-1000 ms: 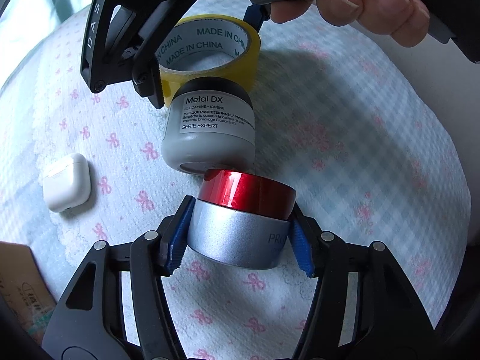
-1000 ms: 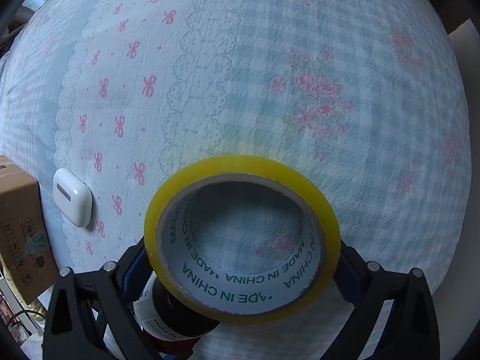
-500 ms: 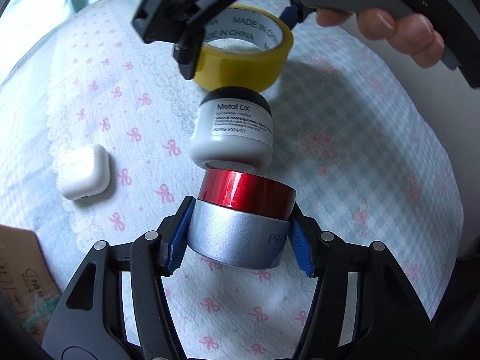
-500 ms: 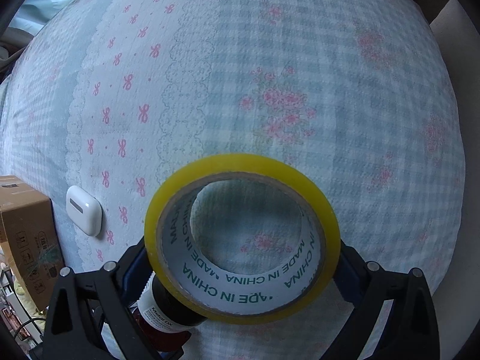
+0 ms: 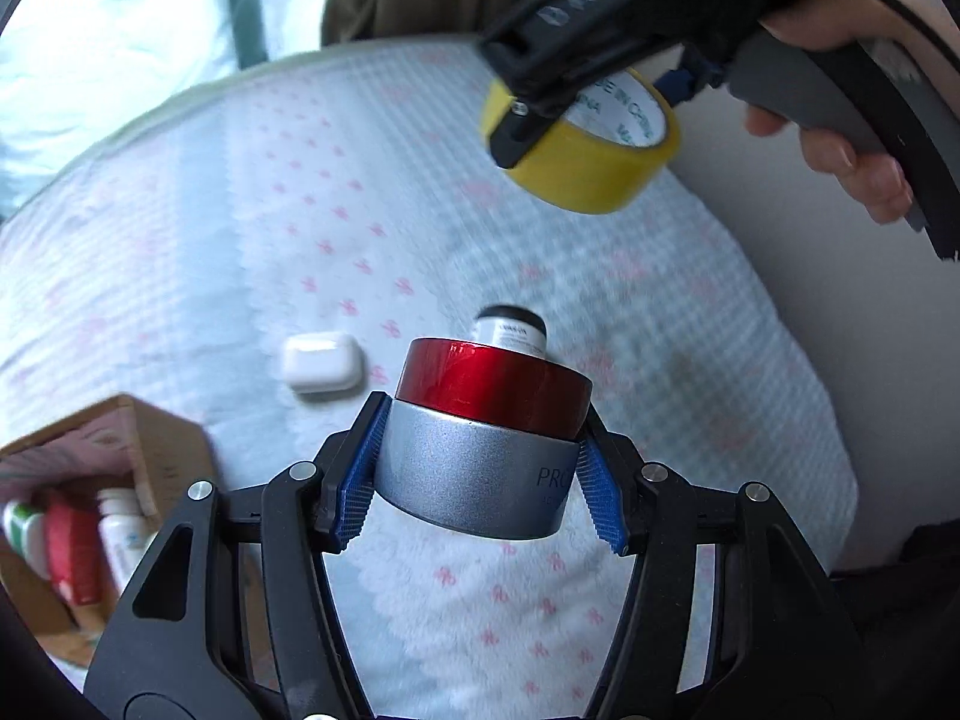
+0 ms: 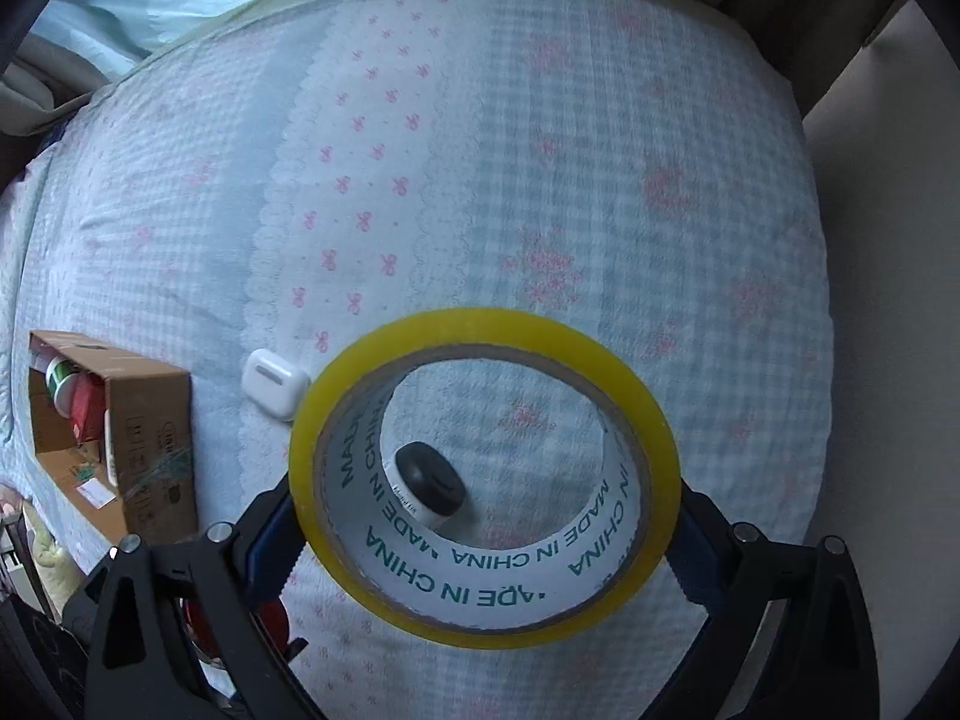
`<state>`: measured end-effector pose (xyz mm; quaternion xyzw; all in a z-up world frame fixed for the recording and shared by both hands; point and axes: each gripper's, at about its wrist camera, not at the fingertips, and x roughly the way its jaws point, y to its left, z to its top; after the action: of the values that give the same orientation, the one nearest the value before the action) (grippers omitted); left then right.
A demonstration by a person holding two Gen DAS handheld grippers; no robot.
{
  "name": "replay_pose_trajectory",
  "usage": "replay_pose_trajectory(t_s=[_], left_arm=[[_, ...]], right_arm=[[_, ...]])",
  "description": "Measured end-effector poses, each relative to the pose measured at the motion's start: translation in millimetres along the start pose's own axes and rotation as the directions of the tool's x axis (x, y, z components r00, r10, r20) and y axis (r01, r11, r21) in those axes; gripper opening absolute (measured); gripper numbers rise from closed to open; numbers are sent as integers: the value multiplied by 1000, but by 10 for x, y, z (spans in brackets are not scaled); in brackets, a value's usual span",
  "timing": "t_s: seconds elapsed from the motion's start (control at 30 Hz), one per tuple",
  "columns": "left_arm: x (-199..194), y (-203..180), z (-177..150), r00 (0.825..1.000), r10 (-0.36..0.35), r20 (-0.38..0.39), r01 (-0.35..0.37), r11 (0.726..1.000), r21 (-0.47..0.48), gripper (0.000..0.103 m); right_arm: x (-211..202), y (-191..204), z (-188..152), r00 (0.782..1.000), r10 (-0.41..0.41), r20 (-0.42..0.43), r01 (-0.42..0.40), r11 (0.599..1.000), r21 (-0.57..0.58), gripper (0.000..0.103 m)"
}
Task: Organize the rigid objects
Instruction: 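Carry the tape roll over the box with the right tool while the left tool carries the silver jar there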
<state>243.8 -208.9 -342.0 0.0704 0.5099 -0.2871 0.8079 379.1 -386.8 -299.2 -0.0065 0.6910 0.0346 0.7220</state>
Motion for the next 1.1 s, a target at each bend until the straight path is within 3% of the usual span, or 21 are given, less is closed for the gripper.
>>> replay_pose_trajectory(t_s=[0.13, 0.37, 0.57, 0.83, 1.1], left_arm=[[-633, 241, 78, 999, 22, 30, -20, 998, -60, 55], [-1648, 799, 29, 989, 124, 79, -111, 982, -151, 55], [-2195, 1397, -188, 978, 197, 70, -181, 966, -184, 55], [-2415, 2376, -568, 979, 205, 8, -198, 954, -225, 55], [-2091, 3110, -924, 978, 196, -75, -207, 957, -204, 55]], right_arm=[[-437, 442, -184, 999, 28, 17, -27, 998, -51, 99], [-968, 1231, -309, 988, 140, 59, -134, 987, -93, 99], [-1044, 2008, -395, 972, 224, 66, -215, 969, -118, 99], [-727, 2983, -473, 968, 244, 65, -239, 967, -86, 99], [56, 3540, -552, 962, 273, 2, -273, 960, 61, 99]])
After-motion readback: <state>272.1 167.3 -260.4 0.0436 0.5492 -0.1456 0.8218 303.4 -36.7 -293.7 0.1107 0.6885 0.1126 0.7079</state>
